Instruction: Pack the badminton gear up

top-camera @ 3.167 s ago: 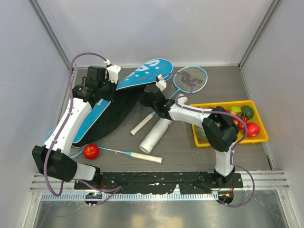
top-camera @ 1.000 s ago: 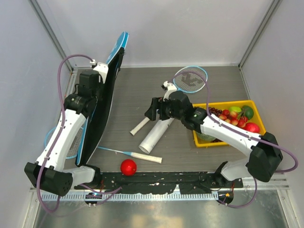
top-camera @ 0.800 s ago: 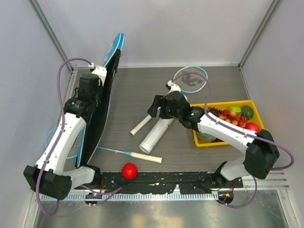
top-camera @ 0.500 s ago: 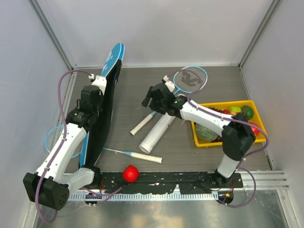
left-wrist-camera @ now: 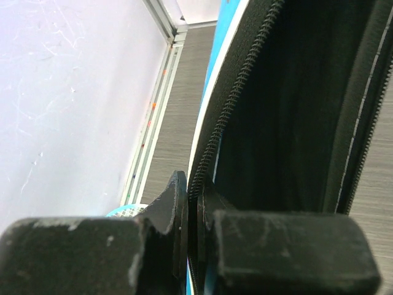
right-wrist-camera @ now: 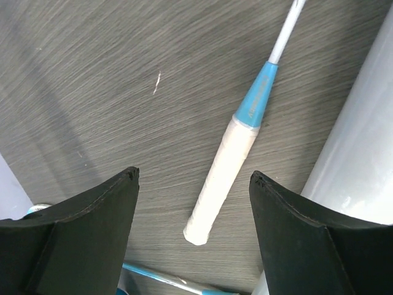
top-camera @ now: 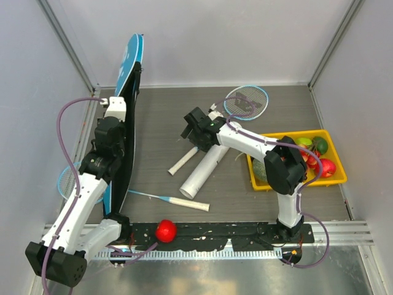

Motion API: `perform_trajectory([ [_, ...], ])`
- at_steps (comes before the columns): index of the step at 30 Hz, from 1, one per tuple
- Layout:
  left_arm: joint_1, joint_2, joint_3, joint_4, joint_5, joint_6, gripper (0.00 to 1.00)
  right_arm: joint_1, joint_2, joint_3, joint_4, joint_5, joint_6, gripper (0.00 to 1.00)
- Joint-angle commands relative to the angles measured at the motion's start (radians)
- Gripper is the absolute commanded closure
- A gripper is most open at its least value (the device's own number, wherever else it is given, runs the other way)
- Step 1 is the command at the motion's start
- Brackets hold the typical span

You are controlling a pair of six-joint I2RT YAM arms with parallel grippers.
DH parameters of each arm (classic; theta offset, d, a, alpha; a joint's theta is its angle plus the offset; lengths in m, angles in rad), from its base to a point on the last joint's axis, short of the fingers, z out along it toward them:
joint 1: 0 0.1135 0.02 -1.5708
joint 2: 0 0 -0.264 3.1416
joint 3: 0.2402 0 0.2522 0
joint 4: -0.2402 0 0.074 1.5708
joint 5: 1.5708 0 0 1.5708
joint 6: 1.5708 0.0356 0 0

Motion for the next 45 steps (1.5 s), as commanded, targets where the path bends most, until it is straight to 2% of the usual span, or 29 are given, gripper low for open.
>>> perform_trajectory([
  [1,0.001,-0.007,0.001,0.126,-0.032,-0.03,1.0,0.007,0.017,0.057,-0.06,0.034,0.08,0.23],
  [18,-0.022,-0.024,-0.007,0.095,0.046,0.01,1.0,0.007,0.176,0.171,-0.162,0.023,0.237,0.24],
  [24,-0.028,-0.028,-0.01,0.085,0.084,0.01,1.0,0.002,0.242,0.209,-0.158,0.027,0.248,0.25],
  [29,-0.034,-0.014,-0.001,0.066,0.064,0.013,1.0,0.001,0.291,0.226,-0.161,0.03,0.26,0.27],
  [35,-0.037,-0.022,-0.004,0.068,0.07,0.01,1.0,-0.011,0.333,0.231,-0.1,0.008,0.206,0.43],
  [37,-0.037,-0.024,-0.004,0.068,0.077,0.01,1.0,-0.014,0.328,0.217,-0.069,0.002,0.188,0.54],
  [38,-0.038,-0.022,-0.004,0.066,0.078,0.01,1.0,-0.014,0.319,0.208,-0.049,0.004,0.171,0.63],
  [43,-0.038,-0.03,-0.008,0.063,0.077,0.01,1.0,-0.014,0.248,0.165,0.032,0.028,0.097,0.91],
  [45,-0.038,-0.033,-0.007,0.062,0.084,0.01,1.0,-0.014,0.201,0.132,0.075,0.043,0.064,0.95],
])
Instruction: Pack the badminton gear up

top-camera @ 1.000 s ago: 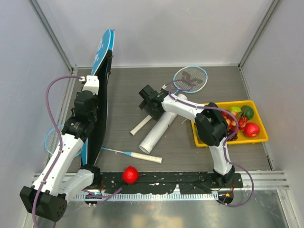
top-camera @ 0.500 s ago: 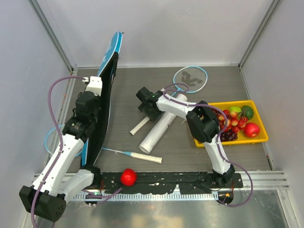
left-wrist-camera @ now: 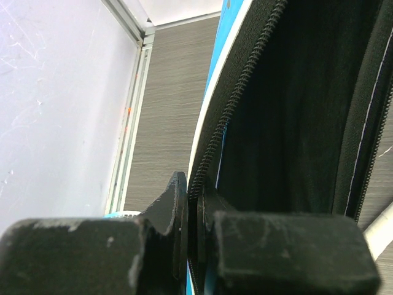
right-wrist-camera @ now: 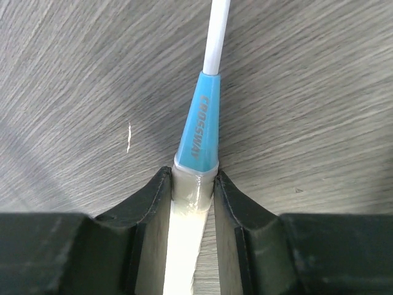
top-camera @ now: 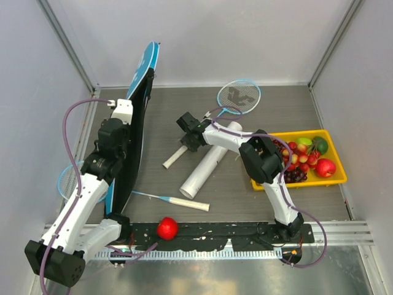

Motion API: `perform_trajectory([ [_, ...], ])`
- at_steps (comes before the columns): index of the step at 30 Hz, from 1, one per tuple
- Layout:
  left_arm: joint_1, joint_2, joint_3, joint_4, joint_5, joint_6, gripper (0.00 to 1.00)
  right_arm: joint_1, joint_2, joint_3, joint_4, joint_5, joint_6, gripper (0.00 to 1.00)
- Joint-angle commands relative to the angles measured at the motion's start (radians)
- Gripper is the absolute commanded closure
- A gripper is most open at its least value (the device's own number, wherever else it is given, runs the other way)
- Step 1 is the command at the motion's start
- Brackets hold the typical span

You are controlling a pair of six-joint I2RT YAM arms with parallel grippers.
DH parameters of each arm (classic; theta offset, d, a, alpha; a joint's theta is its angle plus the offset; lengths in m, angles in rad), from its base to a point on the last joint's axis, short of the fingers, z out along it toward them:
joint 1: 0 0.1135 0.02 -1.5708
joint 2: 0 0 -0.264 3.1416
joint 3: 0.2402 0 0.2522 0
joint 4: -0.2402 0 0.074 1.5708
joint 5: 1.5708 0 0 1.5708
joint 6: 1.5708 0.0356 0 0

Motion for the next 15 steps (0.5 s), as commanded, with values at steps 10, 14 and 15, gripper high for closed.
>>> perform_trajectory([
  [10,-0.005,-0.006,0.056,0.022,0.049,-0.022,1.0,-0.004,-0.378,-0.282,0.232,0.128,-0.136,0.95],
  [14,-0.005,0.037,0.115,-0.045,0.078,-0.022,1.0,-0.002,-0.448,-0.333,0.264,0.113,-0.17,0.95],
  [15,-0.005,0.049,0.131,-0.059,0.085,-0.024,1.0,-0.002,-0.463,-0.341,0.268,0.107,-0.179,0.95],
])
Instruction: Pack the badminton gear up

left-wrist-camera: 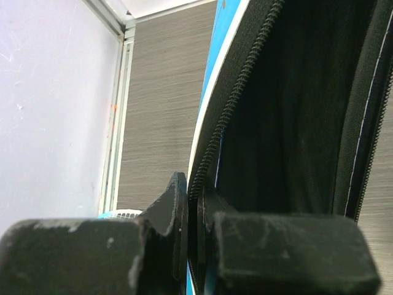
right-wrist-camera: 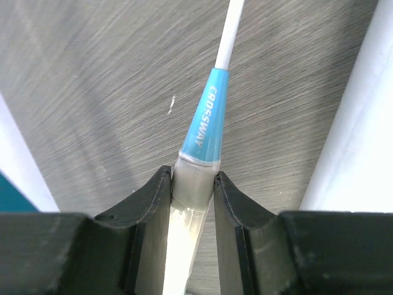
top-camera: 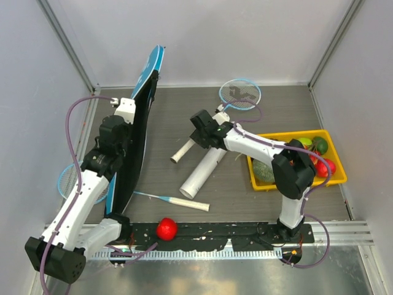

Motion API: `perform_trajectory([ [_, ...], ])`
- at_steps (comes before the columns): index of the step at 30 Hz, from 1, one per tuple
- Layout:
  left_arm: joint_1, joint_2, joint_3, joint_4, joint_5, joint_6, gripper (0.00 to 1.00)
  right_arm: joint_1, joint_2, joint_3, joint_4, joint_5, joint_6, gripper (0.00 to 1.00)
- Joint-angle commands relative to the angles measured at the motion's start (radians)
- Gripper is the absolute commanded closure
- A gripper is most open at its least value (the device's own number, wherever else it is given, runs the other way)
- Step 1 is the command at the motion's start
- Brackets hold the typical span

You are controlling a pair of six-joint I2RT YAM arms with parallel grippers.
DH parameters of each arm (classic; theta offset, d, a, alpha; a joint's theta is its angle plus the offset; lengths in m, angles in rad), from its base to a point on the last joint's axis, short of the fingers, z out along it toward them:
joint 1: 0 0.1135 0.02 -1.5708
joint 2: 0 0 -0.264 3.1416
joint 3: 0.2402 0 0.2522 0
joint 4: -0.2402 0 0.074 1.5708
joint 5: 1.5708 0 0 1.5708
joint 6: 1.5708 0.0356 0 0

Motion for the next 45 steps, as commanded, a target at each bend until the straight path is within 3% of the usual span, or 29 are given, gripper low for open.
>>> perform_trajectory([
  [1,-0.005,0.036,0.109,-0.01,0.035,-0.024,1.0,0.0,-0.132,-0.046,0.123,0.028,-0.076,0.95],
  [10,-0.005,0.116,0.172,-0.085,0.07,-0.079,1.0,0.016,-0.391,-0.279,0.148,-0.007,-0.131,0.95],
  [18,-0.003,0.228,0.27,-0.186,0.012,-0.116,1.0,0.016,-0.7,-0.579,0.318,-0.008,-0.266,0.95],
  [29,-0.003,0.432,0.446,-0.344,0.034,-0.131,1.0,0.016,-0.909,-0.705,0.323,-0.03,-0.298,0.95],
  [36,0.009,0.553,0.568,-0.441,0.024,-0.229,1.0,0.016,-1.048,-0.785,0.346,-0.036,-0.319,0.95],
  [45,0.01,0.682,0.69,-0.522,-0.063,-0.301,1.0,0.016,-1.212,-0.828,0.307,-0.042,-0.329,0.95],
])
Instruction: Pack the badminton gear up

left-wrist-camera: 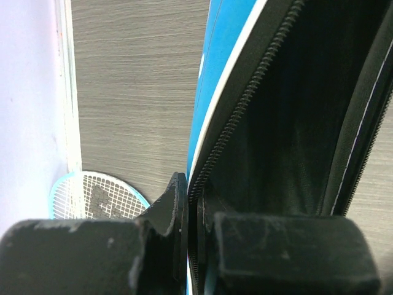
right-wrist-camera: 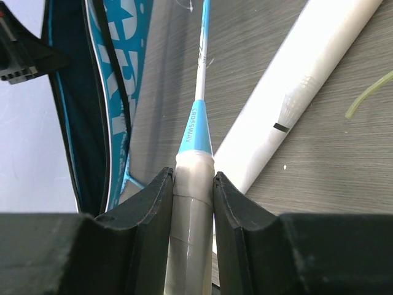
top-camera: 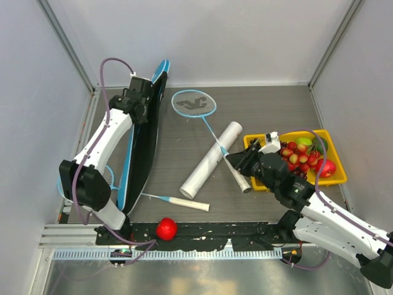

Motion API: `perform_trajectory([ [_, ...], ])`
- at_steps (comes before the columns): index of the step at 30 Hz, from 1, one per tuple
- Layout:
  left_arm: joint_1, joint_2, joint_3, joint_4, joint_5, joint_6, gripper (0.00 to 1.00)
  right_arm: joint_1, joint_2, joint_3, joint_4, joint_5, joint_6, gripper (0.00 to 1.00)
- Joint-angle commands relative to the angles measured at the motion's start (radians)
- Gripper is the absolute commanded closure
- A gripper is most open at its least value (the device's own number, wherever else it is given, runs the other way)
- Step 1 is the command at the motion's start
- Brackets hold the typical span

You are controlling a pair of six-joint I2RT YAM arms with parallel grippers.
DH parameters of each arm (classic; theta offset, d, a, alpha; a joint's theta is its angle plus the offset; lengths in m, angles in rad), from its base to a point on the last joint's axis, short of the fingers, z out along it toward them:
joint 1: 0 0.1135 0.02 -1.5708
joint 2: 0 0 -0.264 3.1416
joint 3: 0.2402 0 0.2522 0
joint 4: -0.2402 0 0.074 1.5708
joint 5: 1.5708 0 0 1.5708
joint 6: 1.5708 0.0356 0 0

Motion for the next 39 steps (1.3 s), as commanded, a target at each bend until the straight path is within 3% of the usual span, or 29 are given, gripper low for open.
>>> perform_trajectory([
  [1,0.007,0.032,0.073,-0.026,-0.076,-0.051,1.0,0.004,-0.09,0.009,0.057,0.018,-0.039,0.95],
  [7,0.008,0.103,0.125,-0.049,-0.11,-0.051,1.0,0.003,-0.166,0.036,0.003,0.028,-0.08,0.95],
  [21,0.008,0.17,0.135,-0.032,0.0,-0.07,1.0,0.009,-0.163,0.091,0.021,-0.119,-0.14,0.95],
  [39,0.01,0.293,0.284,-0.132,0.002,-0.111,1.0,0.029,-0.218,0.163,-0.097,-0.106,-0.234,0.95],
])
